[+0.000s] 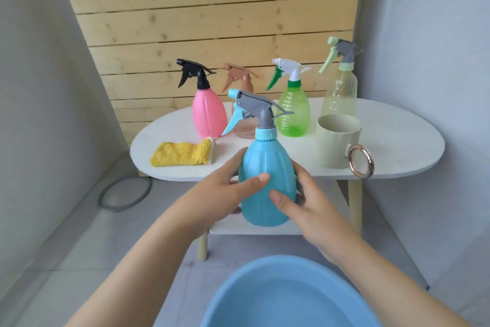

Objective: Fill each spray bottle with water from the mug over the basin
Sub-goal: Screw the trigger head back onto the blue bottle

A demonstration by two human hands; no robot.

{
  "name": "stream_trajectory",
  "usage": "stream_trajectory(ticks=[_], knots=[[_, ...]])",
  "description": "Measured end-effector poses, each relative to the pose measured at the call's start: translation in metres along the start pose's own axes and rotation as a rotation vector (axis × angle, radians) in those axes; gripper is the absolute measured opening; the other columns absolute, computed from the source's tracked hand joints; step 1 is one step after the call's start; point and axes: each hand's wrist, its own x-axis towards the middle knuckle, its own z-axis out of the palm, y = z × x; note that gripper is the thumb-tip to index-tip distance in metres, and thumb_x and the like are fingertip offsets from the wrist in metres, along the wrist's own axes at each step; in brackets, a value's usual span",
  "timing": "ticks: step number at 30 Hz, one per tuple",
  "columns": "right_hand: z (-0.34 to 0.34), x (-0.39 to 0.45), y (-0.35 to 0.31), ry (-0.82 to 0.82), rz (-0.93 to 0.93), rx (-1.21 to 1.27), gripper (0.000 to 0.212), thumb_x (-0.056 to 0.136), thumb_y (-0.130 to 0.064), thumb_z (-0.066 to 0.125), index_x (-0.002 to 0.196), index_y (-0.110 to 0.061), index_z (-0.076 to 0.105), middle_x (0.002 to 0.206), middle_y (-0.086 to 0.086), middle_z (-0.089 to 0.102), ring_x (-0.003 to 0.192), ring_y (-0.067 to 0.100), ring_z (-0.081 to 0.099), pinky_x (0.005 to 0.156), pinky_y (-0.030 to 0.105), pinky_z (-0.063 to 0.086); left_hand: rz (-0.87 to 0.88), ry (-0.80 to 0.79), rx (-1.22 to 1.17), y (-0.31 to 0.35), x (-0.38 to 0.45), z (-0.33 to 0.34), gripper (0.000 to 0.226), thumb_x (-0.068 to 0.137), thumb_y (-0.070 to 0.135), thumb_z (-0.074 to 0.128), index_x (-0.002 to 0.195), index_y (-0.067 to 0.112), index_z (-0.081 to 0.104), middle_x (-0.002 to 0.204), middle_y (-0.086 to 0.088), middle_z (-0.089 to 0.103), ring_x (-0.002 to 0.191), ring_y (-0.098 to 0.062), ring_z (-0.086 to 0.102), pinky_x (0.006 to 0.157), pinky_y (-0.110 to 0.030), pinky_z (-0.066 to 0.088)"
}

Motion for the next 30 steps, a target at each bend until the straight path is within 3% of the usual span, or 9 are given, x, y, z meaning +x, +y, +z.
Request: stream_trajectory(ticks=[3, 8, 12, 15, 19, 23, 27, 30], knots=[[0.021, 0.034, -0.012, -0.008, -0.010, -0.001, 0.059, 0.085, -0.034, 0.064, 0.134, -0.040, 0.032, 0.123, -0.021, 0.054, 0.113, 0.007, 0.056, 0.099, 0.033, 0.045, -0.104, -0.032, -0.072, 0.005, 0.013, -0.035, 0.069, 0.076, 0.049, 0.072, 0.133, 0.058, 0.033, 0.123, 0.017, 0.062, 0.112, -0.006, 0.060, 0.090, -0.043, 0.054], [0.054, 0.085, -0.021, -0.052, -0.017, -0.041, 0.056, 0.091, -0.030, 0.057, 0.134, -0.025, 0.021, 0.133, -0.006, 0.046, 0.117, 0.012, 0.051, 0.098, 0.031, 0.043, -0.135, 0.136, -0.042, -0.004, 0.039, -0.075, 0.101, 0.058, 0.045, 0.081, 0.141, 0.051, 0.025, 0.126, 0.006, 0.060, 0.111, -0.018, 0.061, 0.077, -0.044, 0.059], [0.076, 0.131, -0.024, -0.109, -0.042, -0.099, 0.051, 0.091, -0.029, 0.059, 0.130, -0.023, 0.026, 0.133, -0.003, 0.047, 0.115, 0.012, 0.050, 0.097, 0.030, 0.044, -0.125, 0.263, -0.123, -0.019, 0.058, -0.112, 0.081, 0.063, 0.034, 0.083, 0.133, 0.028, 0.044, 0.122, 0.001, 0.063, 0.106, -0.019, 0.064, 0.079, -0.046, 0.058], [0.092, 0.162, -0.023, -0.140, -0.070, -0.117, 0.040, 0.091, -0.029, 0.060, 0.123, -0.029, 0.036, 0.133, -0.003, 0.048, 0.119, 0.013, 0.048, 0.101, 0.034, 0.042, -0.125, 0.313, -0.230, -0.031, 0.067, -0.139, 0.075, 0.058, 0.032, 0.083, 0.126, 0.023, 0.053, 0.125, -0.004, 0.061, 0.109, -0.023, 0.063, 0.082, -0.050, 0.056], [0.114, 0.195, -0.020, -0.188, -0.005, -0.179, 0.048, 0.097, -0.030, 0.050, 0.142, -0.036, 0.033, 0.135, -0.001, 0.046, 0.113, 0.013, 0.045, 0.090, 0.025, 0.036, -0.107, 0.411, -0.229, -0.044, 0.085, -0.171, 0.070, 0.073, 0.020, 0.079, 0.133, 0.032, 0.046, 0.120, 0.000, 0.062, 0.106, -0.019, 0.060, 0.081, -0.043, 0.054], [0.134, 0.220, -0.016, -0.244, 0.066, -0.180, 0.045, 0.103, -0.028, 0.035, 0.147, -0.035, 0.027, 0.145, -0.001, 0.040, 0.116, 0.018, 0.046, 0.099, 0.029, 0.033, -0.096, 0.444, -0.216, -0.052, 0.109, -0.195, 0.072, 0.081, 0.011, 0.072, 0.140, 0.036, 0.038, 0.116, 0.000, 0.062, 0.094, -0.013, 0.061, 0.064, -0.029, 0.047], [0.142, 0.236, -0.012, -0.222, 0.095, -0.243, 0.047, 0.103, -0.024, 0.033, 0.149, -0.030, 0.023, 0.154, 0.001, 0.026, 0.128, 0.021, 0.037, 0.112, 0.032, 0.026, -0.109, 0.444, -0.202, -0.070, 0.131, -0.207, 0.072, 0.085, 0.012, 0.069, 0.143, 0.035, 0.034, 0.126, -0.005, 0.057, 0.104, -0.021, 0.059, 0.073, -0.033, 0.049], [0.145, 0.239, -0.009, -0.250, 0.121, -0.336, 0.052, 0.103, -0.022, 0.031, 0.150, -0.033, 0.013, 0.158, 0.000, 0.013, 0.135, 0.025, 0.031, 0.109, 0.031, 0.025, -0.095, 0.479, -0.234, -0.082, 0.144, -0.210, 0.073, 0.088, 0.012, 0.065, 0.146, 0.035, 0.029, 0.133, -0.007, 0.053, 0.114, -0.027, 0.056, 0.078, -0.035, 0.050]])
